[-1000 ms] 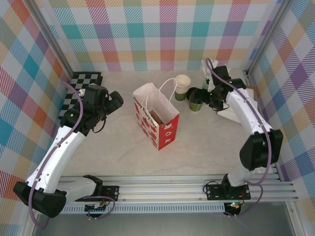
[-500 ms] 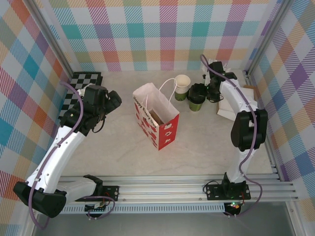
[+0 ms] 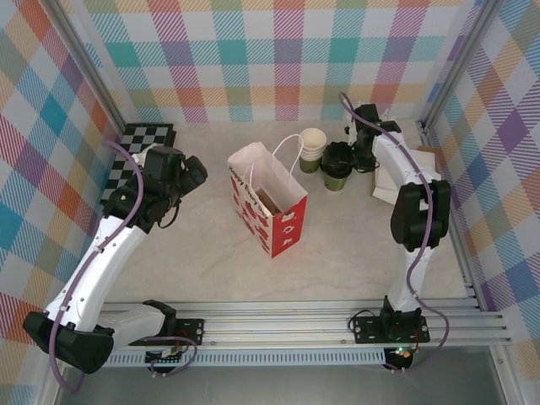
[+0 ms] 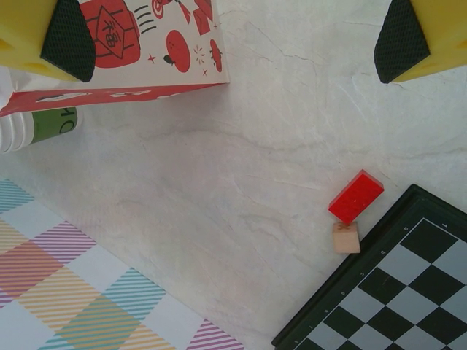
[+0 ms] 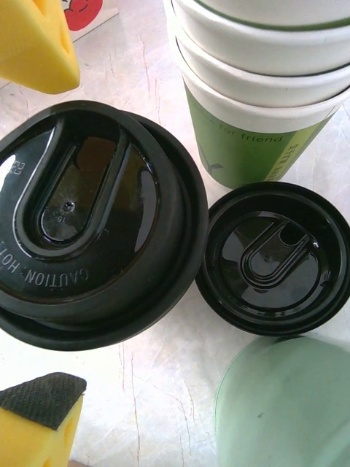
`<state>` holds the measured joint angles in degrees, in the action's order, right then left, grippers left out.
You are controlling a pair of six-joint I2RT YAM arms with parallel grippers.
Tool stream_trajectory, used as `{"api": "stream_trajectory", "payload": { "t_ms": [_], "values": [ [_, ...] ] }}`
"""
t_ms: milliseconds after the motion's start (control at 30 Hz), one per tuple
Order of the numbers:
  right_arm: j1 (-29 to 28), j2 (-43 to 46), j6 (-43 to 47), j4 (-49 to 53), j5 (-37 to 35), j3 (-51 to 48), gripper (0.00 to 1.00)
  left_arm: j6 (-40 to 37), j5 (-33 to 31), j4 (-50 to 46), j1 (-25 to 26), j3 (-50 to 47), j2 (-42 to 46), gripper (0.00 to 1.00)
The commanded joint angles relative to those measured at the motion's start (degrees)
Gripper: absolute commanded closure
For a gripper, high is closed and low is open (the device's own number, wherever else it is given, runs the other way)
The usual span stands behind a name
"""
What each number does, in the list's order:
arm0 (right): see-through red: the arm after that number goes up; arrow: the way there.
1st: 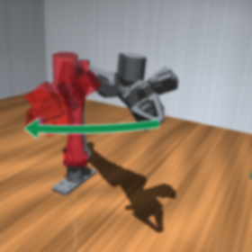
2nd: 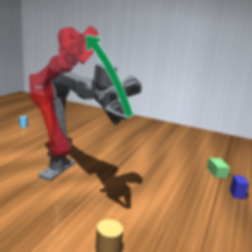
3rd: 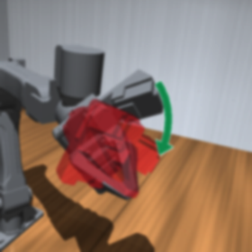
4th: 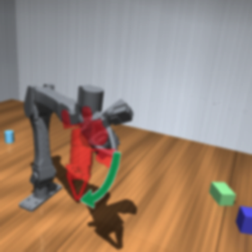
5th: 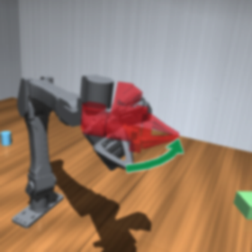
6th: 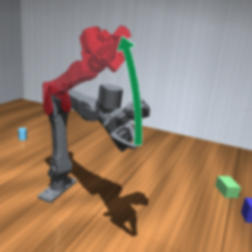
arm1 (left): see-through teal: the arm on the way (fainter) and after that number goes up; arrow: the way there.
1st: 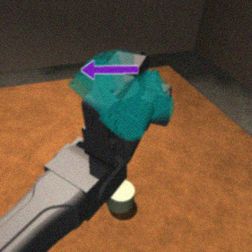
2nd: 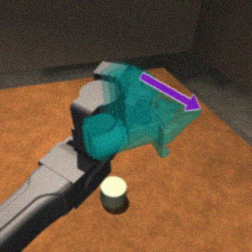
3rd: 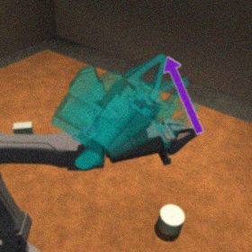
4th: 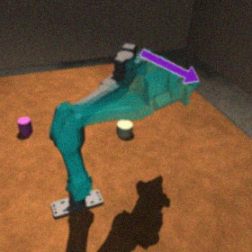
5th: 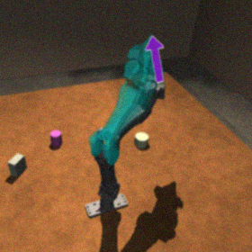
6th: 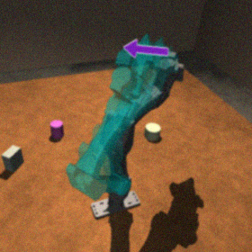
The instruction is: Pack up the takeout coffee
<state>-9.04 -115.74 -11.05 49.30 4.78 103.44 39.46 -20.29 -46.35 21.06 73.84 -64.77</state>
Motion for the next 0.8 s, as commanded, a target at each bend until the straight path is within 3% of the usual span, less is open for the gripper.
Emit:
{"api": "stream_trajectory", "payload": {
  "t_ms": [0,167,333,467,767],
  "values": [
    [-0.19,-1.23,0.94,0.45,0.85,1.32,0.01,0.26,-1.5,-0.5,-0.93,-0.91,0.19,0.0],
    [-0.21,-1.68,1.17,0.28,1.45,1.29,0.09,0.24,-1.68,-0.42,-0.92,-1.34,0.52,0.0],
    [-0.19,-2.21,1.03,0.29,2.08,1.33,0.07,0.18,-1.72,-0.49,-0.93,-1.58,0.61,0.0],
    [-0.19,-1.68,0.93,0.0,2.67,0.91,0.16,0.17,-1.98,-0.5,-0.93,-1.68,0.87,0.0],
    [-0.24,4.28,0.5,-0.06,2.69,-4.69,0.17,0.19,-2.03,-0.15,-0.91,-2.68,1.6,0.0]
  ]
}}
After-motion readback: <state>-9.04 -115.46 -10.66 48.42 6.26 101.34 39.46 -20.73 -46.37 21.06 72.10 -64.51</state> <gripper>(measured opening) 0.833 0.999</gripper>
